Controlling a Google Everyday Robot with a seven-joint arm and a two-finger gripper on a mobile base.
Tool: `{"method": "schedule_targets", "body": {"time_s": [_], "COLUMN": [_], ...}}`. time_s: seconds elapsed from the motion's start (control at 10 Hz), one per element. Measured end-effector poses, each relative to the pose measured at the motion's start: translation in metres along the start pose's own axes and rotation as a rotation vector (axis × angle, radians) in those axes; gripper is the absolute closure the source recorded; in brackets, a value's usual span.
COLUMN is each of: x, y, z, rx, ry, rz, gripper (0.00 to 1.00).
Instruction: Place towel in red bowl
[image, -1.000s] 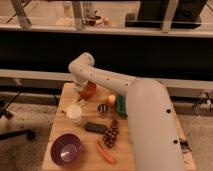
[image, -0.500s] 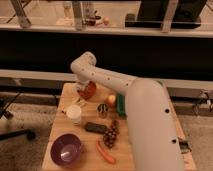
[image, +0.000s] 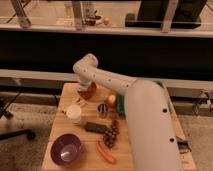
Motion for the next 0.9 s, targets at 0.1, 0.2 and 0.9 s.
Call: {"method": "schedule_targets", "body": {"time_s": [0.1,0.2,0.9], "x": [0.002,0.005,0.012], "y": [0.0,0.001,0.008], "z": [0.003,0.007,0.017], "rx": [-0.002,-0.005,-0.042], "ry": [0.004,0.008,0.022], "rz": [0.003,0.003,-0.012], "gripper": [0.84,0.84,0.31]}}
